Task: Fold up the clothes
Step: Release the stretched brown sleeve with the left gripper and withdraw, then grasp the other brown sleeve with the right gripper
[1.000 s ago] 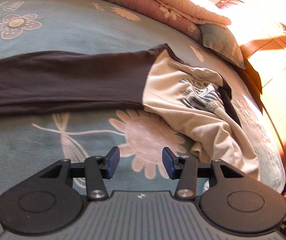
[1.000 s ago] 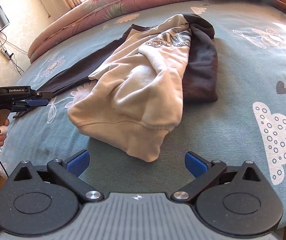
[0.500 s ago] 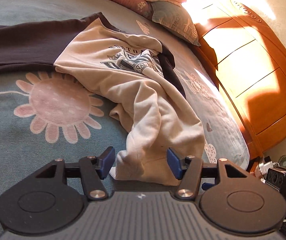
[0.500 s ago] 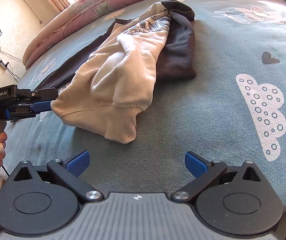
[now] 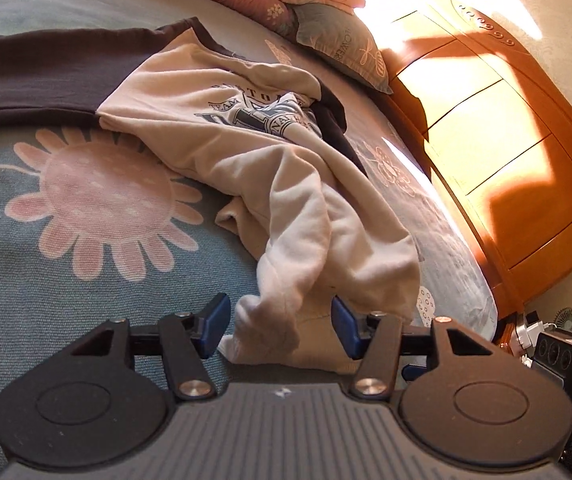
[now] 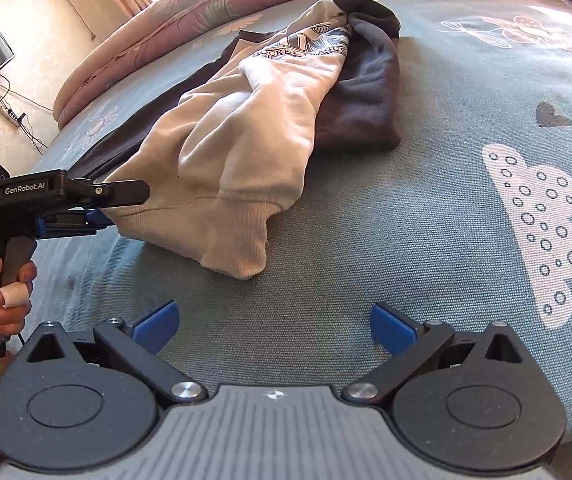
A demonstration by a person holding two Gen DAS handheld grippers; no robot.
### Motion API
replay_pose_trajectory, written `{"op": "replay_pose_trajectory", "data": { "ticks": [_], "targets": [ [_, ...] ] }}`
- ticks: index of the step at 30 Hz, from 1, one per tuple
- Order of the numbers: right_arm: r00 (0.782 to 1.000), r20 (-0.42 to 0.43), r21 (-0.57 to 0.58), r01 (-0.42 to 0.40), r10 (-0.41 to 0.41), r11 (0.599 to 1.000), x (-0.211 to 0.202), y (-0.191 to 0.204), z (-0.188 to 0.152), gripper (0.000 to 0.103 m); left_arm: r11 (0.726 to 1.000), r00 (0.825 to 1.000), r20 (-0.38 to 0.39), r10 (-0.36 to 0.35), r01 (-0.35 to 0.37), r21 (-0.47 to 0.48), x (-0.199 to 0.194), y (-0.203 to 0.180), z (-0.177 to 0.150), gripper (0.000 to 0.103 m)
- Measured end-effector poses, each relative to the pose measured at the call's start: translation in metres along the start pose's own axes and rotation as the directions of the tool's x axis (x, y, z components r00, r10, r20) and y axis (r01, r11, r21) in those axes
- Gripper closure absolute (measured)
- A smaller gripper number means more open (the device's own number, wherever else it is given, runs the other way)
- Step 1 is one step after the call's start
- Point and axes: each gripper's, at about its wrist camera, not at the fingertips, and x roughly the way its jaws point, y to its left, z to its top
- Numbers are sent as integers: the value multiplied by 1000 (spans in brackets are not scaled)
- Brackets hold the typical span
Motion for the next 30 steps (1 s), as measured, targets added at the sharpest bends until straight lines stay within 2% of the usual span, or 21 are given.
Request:
{"op": "replay_pose_trajectory", "data": {
  "ticks": [2, 5, 8, 10, 11, 12, 14, 20, 26, 28, 30],
  "targets": [
    [1000, 2, -8, 10, -10, 1000, 2, 2, 0, 0, 1000, 1000, 15, -26, 26, 15, -2, 0, -4, 49],
    [1000, -2, -36, 22, -22, 999, 4, 4, 0, 0, 999, 999, 22, -37, 37, -2, 3, 6, -8, 66],
    [1000, -1, -46, 28, -28, 999, 5, 5, -1, 0, 1000, 1000, -1, -7, 7, 14, 15, 9, -8, 69],
    [1000, -1, -48, 30, -30, 998, 6, 5, -1, 0, 1000, 1000, -3, 17, -17, 3, 22, 14, -7, 76],
    [1000, -1, -50, 31, -31, 998, 7, 6, -1, 0, 999, 1000, 7, 24, -23, -31, 24, 19, -7, 89],
    [999, -1, -51, 32, -33, 998, 7, 6, -1, 0, 997, 999, 16, 31, -30, -65, 25, 24, -6, 92],
    [999, -2, -55, 35, -36, 998, 6, 7, -2, 0, 994, 998, 51, 40, -35, -99, 19, 26, -4, 92],
    [999, -12, -40, 33, -33, 999, 5, 5, 0, 0, 1000, 990, 141, 20, -17, -23, -40, 5, 2, 93],
    [999, -22, -3, 25, -25, 1000, 4, 0, 5, 0, 988, 961, 232, 148, -136, -70, -105, 20, 5, 93],
    [999, -25, 2, 22, -22, 1000, 4, -2, 5, 0, 966, 945, 217, 245, -219, -140, -111, 42, 3, 93],
    [999, -27, 12, 21, -21, 1000, 2, -5, 6, 0, 935, 934, 168, 314, -274, -223, -109, 68, 1, 93]
  ]
}}
